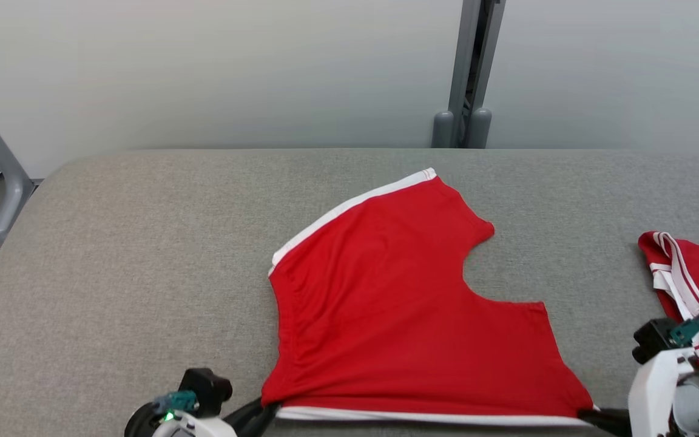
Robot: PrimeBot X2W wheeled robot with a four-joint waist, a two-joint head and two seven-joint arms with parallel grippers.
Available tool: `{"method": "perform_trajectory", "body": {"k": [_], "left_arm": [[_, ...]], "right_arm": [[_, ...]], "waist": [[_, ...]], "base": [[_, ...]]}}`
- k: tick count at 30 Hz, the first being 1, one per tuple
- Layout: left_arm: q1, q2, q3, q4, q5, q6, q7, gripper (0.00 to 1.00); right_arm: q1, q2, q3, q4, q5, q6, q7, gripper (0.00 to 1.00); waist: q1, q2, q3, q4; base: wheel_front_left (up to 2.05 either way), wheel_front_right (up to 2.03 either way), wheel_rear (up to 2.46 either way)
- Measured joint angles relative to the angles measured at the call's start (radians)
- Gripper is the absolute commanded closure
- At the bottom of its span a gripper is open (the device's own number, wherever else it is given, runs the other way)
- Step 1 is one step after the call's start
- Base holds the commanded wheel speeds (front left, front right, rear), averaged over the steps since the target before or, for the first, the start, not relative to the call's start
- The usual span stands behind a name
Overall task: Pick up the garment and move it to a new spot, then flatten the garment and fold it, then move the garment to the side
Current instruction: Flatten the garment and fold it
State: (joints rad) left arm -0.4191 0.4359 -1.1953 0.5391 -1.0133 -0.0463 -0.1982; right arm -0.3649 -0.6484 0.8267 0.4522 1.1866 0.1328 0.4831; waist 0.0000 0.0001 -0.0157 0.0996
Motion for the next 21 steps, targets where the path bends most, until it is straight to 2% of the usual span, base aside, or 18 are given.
{"method": "perform_trajectory", "body": {"k": [5,13,17,21], "left_arm": [[0.061,0.058,-0.018,-0.137,0.007,0.039,0.014,1.0],[0.135,0.141,-0.046,-0.329,-0.001,0.043,0.072,1.0],[0.144,0.16,-0.036,-0.382,-0.027,0.052,0.081,1.0],[0.141,0.165,-0.018,-0.414,-0.038,0.066,0.086,1.0]], "right_arm": [[0.091,-0.055,-0.064,-0.087,0.027,0.001,0.069,1.0],[0.237,-0.127,-0.198,-0.205,0.033,0.001,0.161,1.0],[0.282,-0.132,-0.285,-0.258,0.014,0.001,0.186,1.0],[0.292,-0.106,-0.373,-0.319,-0.038,0.001,0.212,1.0]], "waist": [[0.0,0.0,0.005,0.011],[0.0,0.0,0.017,0.02],[0.0,0.0,0.026,0.022],[0.0,0.0,0.038,0.027]], "base": [[0.0,0.0,0.0],[0.0,0.0,0.0],[0.0,0.0,0.0],[0.0,0.0,0.0]]}}
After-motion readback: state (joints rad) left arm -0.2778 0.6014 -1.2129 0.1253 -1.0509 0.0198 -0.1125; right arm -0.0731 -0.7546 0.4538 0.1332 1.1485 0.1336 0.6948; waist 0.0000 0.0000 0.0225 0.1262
